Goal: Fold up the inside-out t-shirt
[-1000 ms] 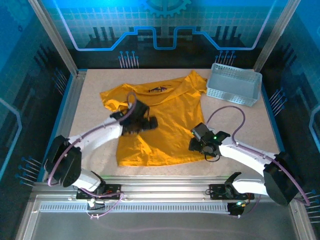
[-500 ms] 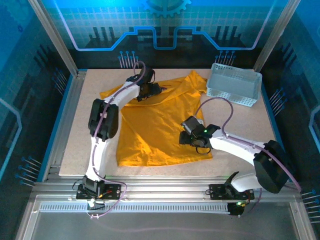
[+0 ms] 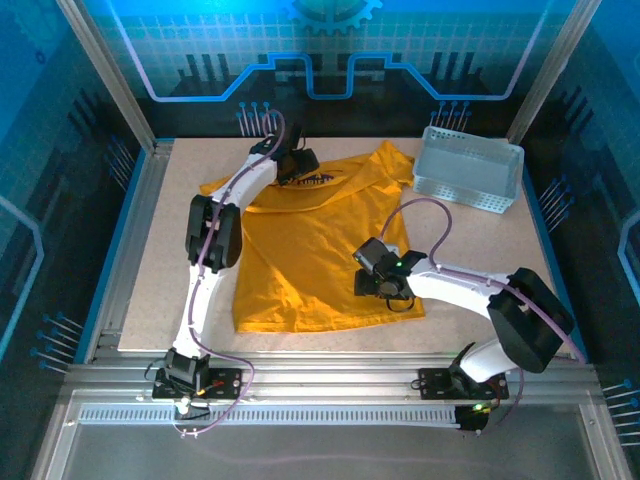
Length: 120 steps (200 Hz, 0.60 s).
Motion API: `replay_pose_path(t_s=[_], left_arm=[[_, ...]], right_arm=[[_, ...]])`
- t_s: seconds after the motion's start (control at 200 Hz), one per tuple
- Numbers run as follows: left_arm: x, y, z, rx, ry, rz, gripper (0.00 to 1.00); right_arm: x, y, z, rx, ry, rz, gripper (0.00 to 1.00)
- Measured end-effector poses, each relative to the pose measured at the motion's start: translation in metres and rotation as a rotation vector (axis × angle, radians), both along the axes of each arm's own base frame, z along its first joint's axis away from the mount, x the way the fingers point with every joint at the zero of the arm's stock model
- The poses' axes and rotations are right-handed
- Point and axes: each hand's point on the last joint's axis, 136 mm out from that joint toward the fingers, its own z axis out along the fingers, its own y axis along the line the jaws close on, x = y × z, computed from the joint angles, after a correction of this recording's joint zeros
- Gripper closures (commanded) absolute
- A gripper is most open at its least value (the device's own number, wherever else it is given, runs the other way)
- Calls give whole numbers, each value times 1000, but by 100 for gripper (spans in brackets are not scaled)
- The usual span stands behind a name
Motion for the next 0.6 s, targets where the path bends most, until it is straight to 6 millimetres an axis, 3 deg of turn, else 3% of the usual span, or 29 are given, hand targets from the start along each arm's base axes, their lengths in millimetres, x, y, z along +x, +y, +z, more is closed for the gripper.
replay_pose_path(t_s=[0.16,0.32,0.6], left_arm=[[5,0,-8,0,11,5,27],[-4,3,-26,14,72,12,26],[-7,7,-32,19,99,38,32]], right_arm=[[-1,0,-4,-15,13,3,18],[1,2,-1,-13,8,2,18],[-2,-1,-7,-37,28,1,18]])
